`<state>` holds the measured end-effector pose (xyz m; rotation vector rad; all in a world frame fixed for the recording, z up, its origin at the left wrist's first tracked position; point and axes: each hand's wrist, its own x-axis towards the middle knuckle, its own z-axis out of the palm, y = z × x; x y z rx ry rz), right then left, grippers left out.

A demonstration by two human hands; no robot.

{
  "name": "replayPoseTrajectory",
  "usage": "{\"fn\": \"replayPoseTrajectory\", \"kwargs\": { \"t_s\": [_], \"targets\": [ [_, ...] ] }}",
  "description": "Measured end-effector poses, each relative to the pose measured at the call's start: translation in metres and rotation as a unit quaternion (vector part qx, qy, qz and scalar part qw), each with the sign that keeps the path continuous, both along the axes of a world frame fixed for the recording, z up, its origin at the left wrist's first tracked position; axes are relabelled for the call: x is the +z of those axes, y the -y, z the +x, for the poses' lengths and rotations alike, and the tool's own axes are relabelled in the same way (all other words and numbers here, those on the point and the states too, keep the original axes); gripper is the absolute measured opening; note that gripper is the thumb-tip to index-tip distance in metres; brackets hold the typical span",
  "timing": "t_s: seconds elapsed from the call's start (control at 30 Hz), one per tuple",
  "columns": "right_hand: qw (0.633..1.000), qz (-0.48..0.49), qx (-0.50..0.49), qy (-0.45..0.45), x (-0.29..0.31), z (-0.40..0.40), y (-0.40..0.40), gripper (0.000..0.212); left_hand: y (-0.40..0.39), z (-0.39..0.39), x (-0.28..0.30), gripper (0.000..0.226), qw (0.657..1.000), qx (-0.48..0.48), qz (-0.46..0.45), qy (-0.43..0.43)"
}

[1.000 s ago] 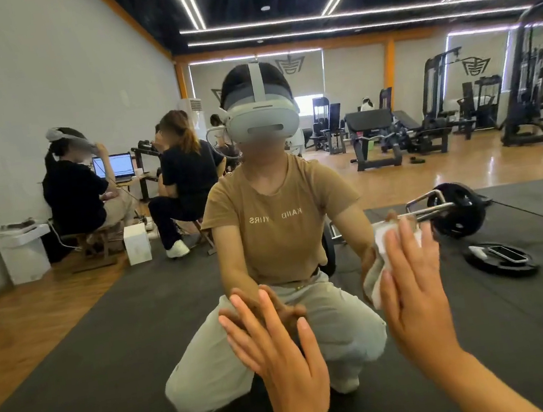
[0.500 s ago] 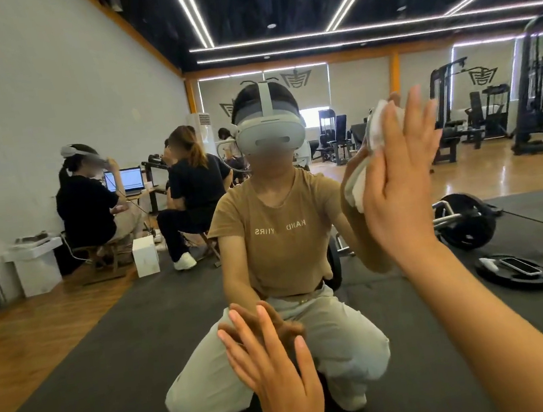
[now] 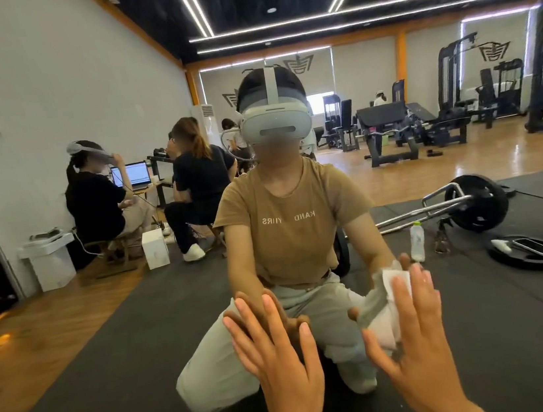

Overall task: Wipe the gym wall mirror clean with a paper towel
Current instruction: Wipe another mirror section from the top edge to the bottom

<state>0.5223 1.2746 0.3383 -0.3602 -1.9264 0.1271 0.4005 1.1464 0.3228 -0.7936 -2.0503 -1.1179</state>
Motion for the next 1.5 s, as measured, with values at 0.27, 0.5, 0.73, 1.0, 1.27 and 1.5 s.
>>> {"fn": "replayPoseTrajectory", "kwargs": {
  "t_s": [0.27, 0.5, 0.73, 1.0, 1.27, 1.5],
  "targets": [
    [0.999, 0.051, 0.000, -0.003, -0.009, -0.008, -0.006, 0.081, 0.005, -0.005, -0.002, 0.069, 0.999, 0.009, -0.034, -0.028],
    [0.991, 0.033, 0.027, -0.125, 0.087, -0.024, -0.005, 0.065, 0.008, -0.006, 0.000, 0.069, 0.997, 0.021, -0.039, -0.065],
    [0.988, 0.006, 0.020, -0.151, -0.007, -0.027, -0.004, 0.061, 0.019, -0.007, -0.007, 0.076, 0.995, -0.013, -0.052, -0.083],
    [0.998, 0.066, 0.016, 0.018, -0.184, -0.002, 0.000, 0.059, 0.050, 0.009, -0.119, 0.079, 0.982, 0.006, -0.178, -0.059],
    [0.977, 0.153, 0.068, 0.131, -0.210, 0.012, -0.008, 0.056, 0.094, -0.008, -0.167, 0.076, 0.980, 0.015, -0.199, -0.018],
    [0.985, 0.158, 0.068, -0.030, -0.061, -0.028, 0.003, 0.059, 0.105, -0.019, -0.152, 0.075, 0.993, 0.005, -0.104, 0.049]
  ]
}}
